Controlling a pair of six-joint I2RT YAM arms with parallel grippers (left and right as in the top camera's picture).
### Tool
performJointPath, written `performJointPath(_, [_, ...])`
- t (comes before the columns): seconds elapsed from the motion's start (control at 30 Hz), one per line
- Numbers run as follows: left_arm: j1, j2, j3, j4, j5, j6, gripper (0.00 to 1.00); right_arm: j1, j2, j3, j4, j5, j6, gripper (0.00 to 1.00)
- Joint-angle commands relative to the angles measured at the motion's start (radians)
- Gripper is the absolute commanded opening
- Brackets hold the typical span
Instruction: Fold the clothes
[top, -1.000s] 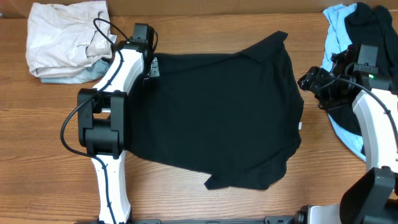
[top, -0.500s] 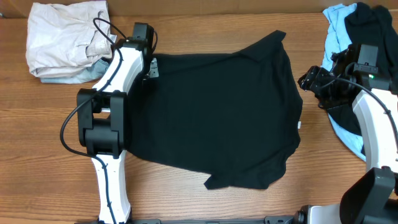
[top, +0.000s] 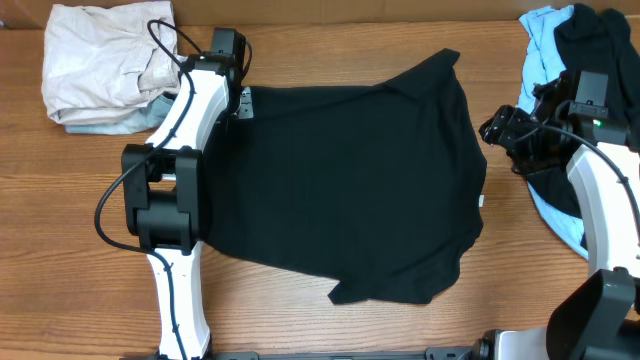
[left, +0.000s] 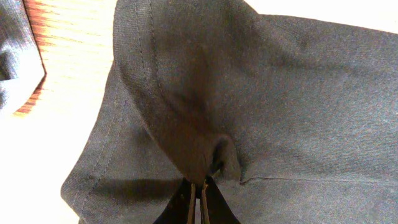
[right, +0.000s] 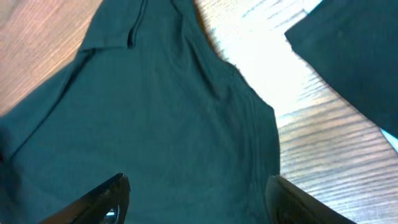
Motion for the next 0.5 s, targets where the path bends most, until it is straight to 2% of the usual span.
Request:
performJointPath(0.0, [0.006,0.006,0.038,-0.023,-0.014,0.021,0.04,0.017,-0.013,0.021,0.028,-0.006,-0.016,0.73])
performJointPath(0.17, [0.007,0.001,0.159,-0.166,-0.013,0.021,0.04,0.068,-0.013,0.021,0.13,-0.005,-0.034,0.67])
performJointPath(0.23, [0.007,0.001,0.244,-0.258,-0.011,0.021,0.04,0.11,-0.01,0.021,0.24,-0.005,-0.033,0.66])
performJointPath(0.47, [0.01,0.001,0.306,-0.306,-0.011,0.021,0.04,0.231,0.079,0.021,0.52,0.048,0.008,0.68])
